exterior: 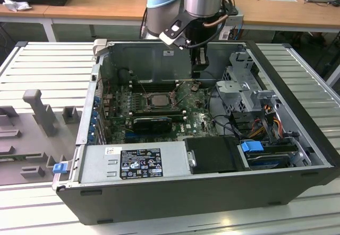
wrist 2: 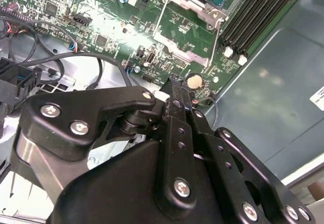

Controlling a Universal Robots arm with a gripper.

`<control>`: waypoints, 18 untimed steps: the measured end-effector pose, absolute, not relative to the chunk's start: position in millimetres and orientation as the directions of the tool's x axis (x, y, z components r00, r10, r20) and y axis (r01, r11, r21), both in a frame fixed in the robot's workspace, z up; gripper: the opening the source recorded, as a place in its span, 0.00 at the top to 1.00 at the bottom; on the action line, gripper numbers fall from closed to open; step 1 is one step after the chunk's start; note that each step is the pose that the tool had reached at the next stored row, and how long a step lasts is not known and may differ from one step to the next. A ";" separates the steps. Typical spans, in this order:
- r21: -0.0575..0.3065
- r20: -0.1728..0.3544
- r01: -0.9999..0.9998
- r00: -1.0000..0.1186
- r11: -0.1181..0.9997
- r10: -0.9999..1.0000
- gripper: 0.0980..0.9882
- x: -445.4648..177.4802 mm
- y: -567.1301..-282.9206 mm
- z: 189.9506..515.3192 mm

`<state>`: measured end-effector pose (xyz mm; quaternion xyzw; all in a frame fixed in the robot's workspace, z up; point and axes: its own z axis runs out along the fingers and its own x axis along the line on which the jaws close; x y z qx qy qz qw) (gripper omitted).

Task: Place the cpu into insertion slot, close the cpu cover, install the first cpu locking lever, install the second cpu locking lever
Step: 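Close the cpu cover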

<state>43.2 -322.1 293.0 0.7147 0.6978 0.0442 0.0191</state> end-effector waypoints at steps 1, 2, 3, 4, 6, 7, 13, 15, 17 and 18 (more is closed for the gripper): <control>0.089 0.037 0.996 0.022 -0.025 0.999 0.99 44.1 -322.1 293.1; 0.089 0.036 0.996 0.022 -0.025 0.999 0.99 45.2 -322.1 293.3; 0.089 0.036 0.996 0.022 -0.025 0.999 0.99 46.2 -322.1 293.4; 0.089 0.037 0.996 0.022 -0.025 0.999 0.99 47.6 -322.1 293.4; 0.089 0.037 0.996 0.022 -0.025 0.999 0.99 48.6 -322.1 292.4; 0.089 0.036 0.996 0.022 -0.025 0.999 0.99 48.6 -322.1 291.6; 0.089 0.036 0.996 0.022 -0.025 0.999 0.99 48.6 -322.1 283.5; 0.089 0.036 0.996 0.022 -0.025 0.999 0.99 48.6 -322.1 281.6; 0.089 0.036 0.996 0.022 -0.025 0.999 0.99 48.6 -322.1 279.9; 0.089 0.036 0.996 0.022 -0.025 0.999 0.99 48.6 -322.1 278.8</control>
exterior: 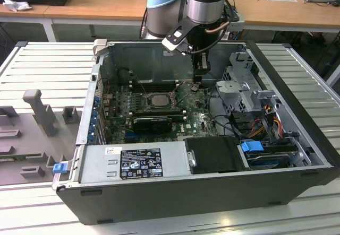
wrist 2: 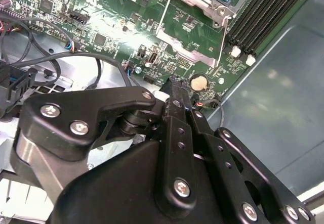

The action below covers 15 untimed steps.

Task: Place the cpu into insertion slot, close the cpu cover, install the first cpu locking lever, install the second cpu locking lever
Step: 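Close the cpu cover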

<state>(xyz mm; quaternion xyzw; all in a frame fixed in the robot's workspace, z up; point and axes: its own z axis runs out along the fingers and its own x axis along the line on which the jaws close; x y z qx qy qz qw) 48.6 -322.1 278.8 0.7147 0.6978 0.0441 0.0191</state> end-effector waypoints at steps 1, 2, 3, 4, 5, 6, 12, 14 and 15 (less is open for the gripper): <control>0.089 0.036 0.996 0.022 -0.025 0.999 0.99 48.6 -322.1 278.2; 0.089 0.036 0.996 0.022 -0.025 0.999 0.99 48.6 -322.1 277.7; 0.089 0.036 0.996 0.022 -0.025 0.999 0.99 48.6 -322.1 276.5; 0.089 0.036 0.996 0.022 -0.025 0.999 0.99 48.6 -322.1 275.8; 0.089 0.036 0.996 0.022 -0.025 0.999 0.99 48.6 -322.1 274.7; 0.089 0.036 0.996 0.022 -0.025 0.999 0.99 48.6 -322.2 273.0; 0.069 0.036 0.997 0.023 -0.025 0.999 0.99 48.6 -322.7 261.7; 0.049 0.036 0.998 0.024 -0.025 0.999 0.99 48.6 -322.7 257.7; 0.049 0.036 0.998 0.024 -0.025 0.999 0.99 48.5 -322.7 256.0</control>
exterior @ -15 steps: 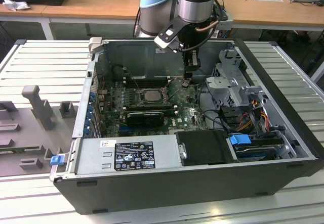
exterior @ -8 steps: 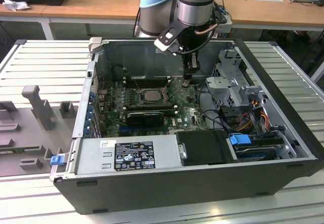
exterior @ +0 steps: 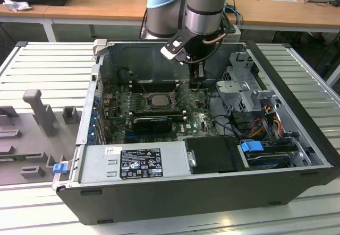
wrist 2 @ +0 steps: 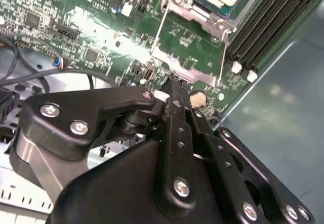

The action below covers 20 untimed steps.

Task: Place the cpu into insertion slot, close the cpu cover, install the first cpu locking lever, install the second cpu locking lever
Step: 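Close the cpu cover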

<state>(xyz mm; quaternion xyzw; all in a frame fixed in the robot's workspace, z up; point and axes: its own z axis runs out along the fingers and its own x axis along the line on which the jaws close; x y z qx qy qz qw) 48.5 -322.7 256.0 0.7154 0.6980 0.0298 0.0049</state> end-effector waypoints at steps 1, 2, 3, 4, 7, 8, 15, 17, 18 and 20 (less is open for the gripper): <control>0.048 0.036 0.999 0.022 -0.023 0.999 0.99 48.6 -322.6 253.0; 0.046 0.036 0.999 0.016 -0.018 0.999 0.99 48.5 -322.7 250.2; 0.045 0.037 0.999 0.014 -0.016 0.999 0.99 47.8 -322.7 249.6; 0.045 0.037 0.999 0.013 -0.014 0.999 0.99 46.2 -322.6 249.4; 0.044 0.039 0.999 0.011 -0.012 0.999 0.99 39.0 -322.7 248.5; 0.043 0.039 0.999 0.011 -0.012 0.999 0.99 38.1 -322.7 248.2; 0.041 0.042 0.999 0.008 -0.010 0.999 0.99 29.7 -322.7 246.9; 0.041 0.043 0.999 0.008 -0.010 0.999 0.99 26.4 -322.7 246.7; 0.041 0.045 0.999 0.008 -0.010 0.999 0.99 23.6 -322.6 246.7; 0.041 0.048 0.999 0.008 -0.010 0.999 0.99 18.3 -322.7 246.7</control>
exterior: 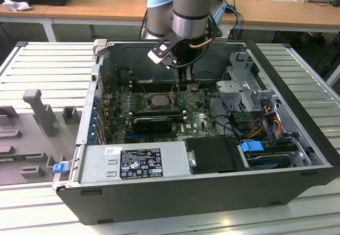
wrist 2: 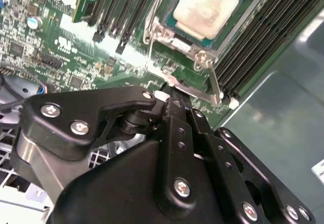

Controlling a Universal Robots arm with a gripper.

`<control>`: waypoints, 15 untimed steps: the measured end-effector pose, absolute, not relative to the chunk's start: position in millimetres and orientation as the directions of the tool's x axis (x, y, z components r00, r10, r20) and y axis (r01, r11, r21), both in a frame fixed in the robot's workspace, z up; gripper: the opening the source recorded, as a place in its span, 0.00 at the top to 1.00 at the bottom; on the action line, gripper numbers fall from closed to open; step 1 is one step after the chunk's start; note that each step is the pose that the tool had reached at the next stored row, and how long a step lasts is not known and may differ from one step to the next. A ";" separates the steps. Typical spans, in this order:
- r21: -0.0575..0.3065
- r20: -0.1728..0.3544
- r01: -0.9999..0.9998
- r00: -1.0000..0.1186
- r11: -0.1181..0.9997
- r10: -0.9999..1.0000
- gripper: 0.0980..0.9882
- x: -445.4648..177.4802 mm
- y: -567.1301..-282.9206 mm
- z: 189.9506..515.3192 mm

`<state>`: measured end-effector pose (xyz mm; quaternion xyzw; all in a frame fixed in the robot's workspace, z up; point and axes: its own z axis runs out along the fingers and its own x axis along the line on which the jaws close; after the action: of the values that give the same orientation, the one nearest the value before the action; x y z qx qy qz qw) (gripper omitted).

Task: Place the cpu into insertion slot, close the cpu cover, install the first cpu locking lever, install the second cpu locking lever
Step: 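Close the cpu cover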

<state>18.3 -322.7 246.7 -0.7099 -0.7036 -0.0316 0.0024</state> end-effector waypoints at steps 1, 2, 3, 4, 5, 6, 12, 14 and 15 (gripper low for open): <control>0.041 0.049 0.999 0.008 -0.010 0.999 0.99 17.4 -322.7 246.6; 0.040 0.050 0.999 0.008 -0.010 0.999 0.99 16.2 -322.6 246.6; 0.040 0.050 0.999 0.008 -0.010 0.999 0.99 15.5 -322.7 246.5; 0.040 0.051 0.999 0.008 -0.010 0.999 0.99 15.0 -322.7 246.5; 0.040 0.051 0.999 0.008 -0.010 0.999 0.99 14.6 -322.7 246.5; 0.040 0.051 0.999 0.008 -0.010 0.999 0.99 13.9 -322.7 246.5; 0.040 0.052 0.999 0.008 -0.010 0.999 0.99 9.7 -322.7 246.4; 0.040 0.052 0.999 0.008 -0.010 0.999 0.99 8.7 -322.7 246.4; 0.040 0.052 0.999 0.008 -0.010 0.999 0.99 8.1 -322.7 246.4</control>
<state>8.1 -322.7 246.4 -0.7099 -0.7035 -0.0327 0.0043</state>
